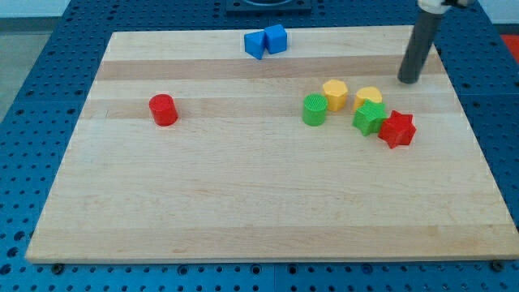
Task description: Separate the yellow heart from the green star
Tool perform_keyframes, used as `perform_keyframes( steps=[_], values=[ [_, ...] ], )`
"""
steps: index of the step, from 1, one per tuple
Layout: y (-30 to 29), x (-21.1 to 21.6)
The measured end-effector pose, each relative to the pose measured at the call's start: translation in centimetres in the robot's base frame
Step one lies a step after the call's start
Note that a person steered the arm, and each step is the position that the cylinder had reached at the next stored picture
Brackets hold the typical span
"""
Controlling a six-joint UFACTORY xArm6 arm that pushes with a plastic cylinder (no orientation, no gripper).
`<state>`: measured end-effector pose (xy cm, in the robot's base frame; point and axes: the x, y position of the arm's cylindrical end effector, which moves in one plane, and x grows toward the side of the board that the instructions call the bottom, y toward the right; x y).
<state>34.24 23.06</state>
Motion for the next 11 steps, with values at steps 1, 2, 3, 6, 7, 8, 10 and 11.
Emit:
perform_keyframes(
  steps=[1, 2, 3, 6, 7, 8, 10, 11],
  values=[
    [-0.7, 2.2],
    [-2.8, 3.0],
    [-3.7, 3.0],
    [-8.1, 4.9],
    [-10.1, 4.9],
    [-11.5, 4.9],
    [-15.8, 4.9],
    [-18.4, 4.9]
  ],
)
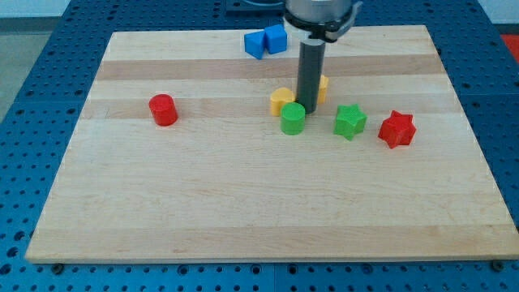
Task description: Separate the yellow heart from the green star
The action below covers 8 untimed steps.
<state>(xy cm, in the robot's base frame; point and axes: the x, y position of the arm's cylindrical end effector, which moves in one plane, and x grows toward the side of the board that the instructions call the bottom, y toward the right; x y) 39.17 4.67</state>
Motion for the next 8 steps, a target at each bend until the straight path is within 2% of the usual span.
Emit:
perform_keyframes(
  steps=[8],
  values=[
    [-1.7, -1.0]
  ],
)
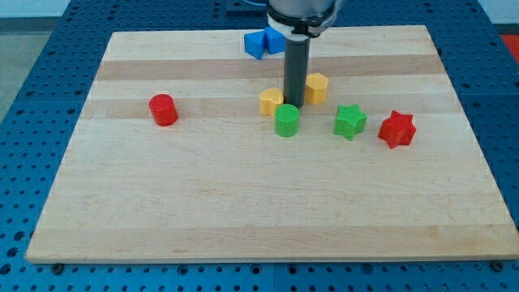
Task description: Separate the yellow heart from the green star
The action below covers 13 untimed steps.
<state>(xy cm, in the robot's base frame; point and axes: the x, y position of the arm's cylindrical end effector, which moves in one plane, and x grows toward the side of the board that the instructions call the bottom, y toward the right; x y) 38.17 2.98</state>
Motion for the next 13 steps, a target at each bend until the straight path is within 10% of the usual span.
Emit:
perform_keyframes(
  steps=[8, 13],
  values=[
    [-20.7, -3.0],
    [-19.3, -1.9]
  ],
)
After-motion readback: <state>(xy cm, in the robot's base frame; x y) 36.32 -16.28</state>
